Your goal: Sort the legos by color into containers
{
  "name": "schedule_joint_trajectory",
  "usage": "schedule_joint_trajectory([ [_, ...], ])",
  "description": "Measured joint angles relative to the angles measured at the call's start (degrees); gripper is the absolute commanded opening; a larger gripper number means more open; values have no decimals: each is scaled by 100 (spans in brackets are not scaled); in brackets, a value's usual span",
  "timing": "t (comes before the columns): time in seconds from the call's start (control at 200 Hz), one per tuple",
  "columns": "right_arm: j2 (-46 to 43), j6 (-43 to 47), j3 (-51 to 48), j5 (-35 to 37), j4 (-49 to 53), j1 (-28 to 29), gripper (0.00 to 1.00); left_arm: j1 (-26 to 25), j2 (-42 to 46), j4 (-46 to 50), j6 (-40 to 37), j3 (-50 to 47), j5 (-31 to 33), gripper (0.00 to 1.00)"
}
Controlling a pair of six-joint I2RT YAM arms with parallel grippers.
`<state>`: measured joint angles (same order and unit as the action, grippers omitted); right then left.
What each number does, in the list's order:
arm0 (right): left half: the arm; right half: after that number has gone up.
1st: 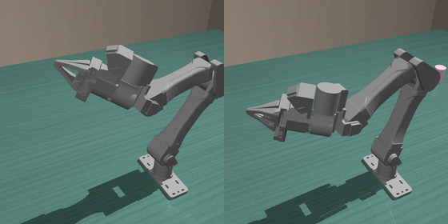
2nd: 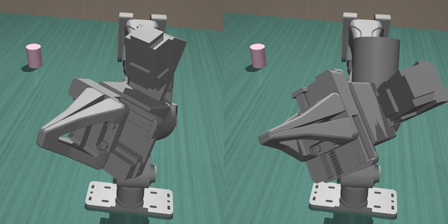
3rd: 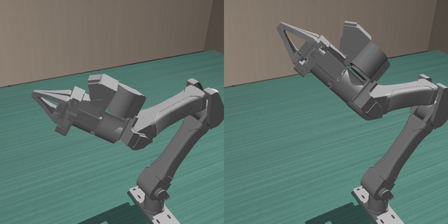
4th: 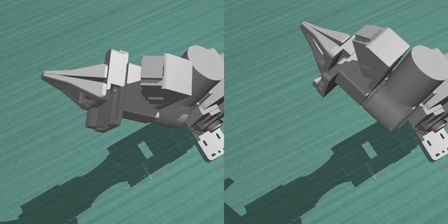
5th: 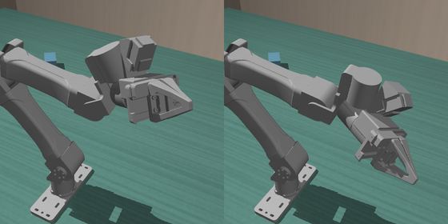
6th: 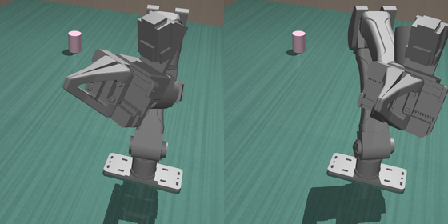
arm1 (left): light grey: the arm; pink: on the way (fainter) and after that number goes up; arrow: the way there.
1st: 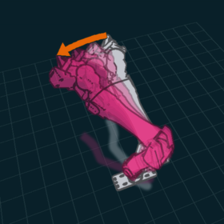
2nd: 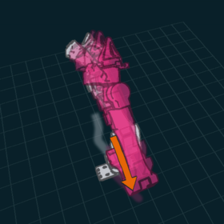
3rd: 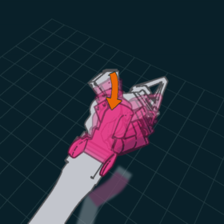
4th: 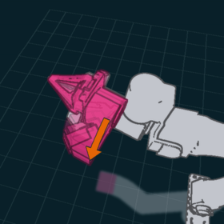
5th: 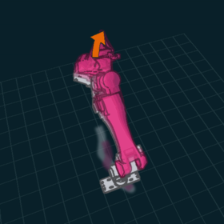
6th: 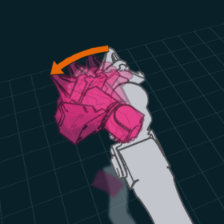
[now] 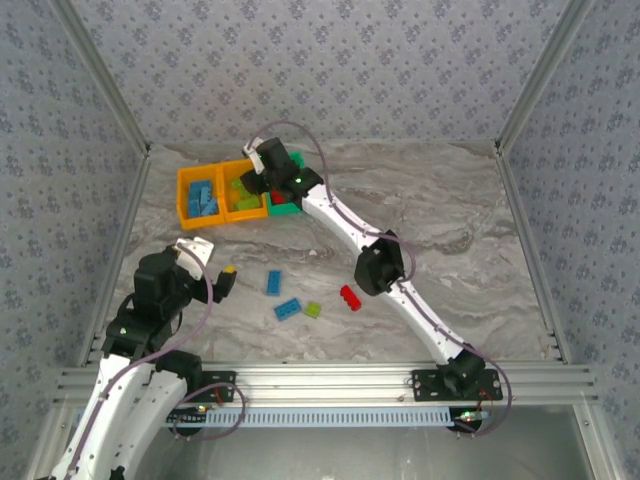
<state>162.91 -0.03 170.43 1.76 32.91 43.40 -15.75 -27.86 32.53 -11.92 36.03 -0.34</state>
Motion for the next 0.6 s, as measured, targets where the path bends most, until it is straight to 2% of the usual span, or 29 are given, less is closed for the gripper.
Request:
schedule_joint_trajectory([
  [0.135,72,162,634,33,953,166,58,0,0,-7,0,0,-2,99],
  [0.36,-234,702,686,-138,2162,431,63,0,11,-20,0,0,-2,99],
  [0.405,-367,813,684,-212,2474,452,67,0,13,-22,2,0,-2,99],
  [0.535,-933,1163,684,-389,3425,426,71,0,-4,-31,61,-2,-31,99],
  [0.605,-1547,1255,271,-505,3757,358,73,0,-136,-111,160,-22,-122,99],
])
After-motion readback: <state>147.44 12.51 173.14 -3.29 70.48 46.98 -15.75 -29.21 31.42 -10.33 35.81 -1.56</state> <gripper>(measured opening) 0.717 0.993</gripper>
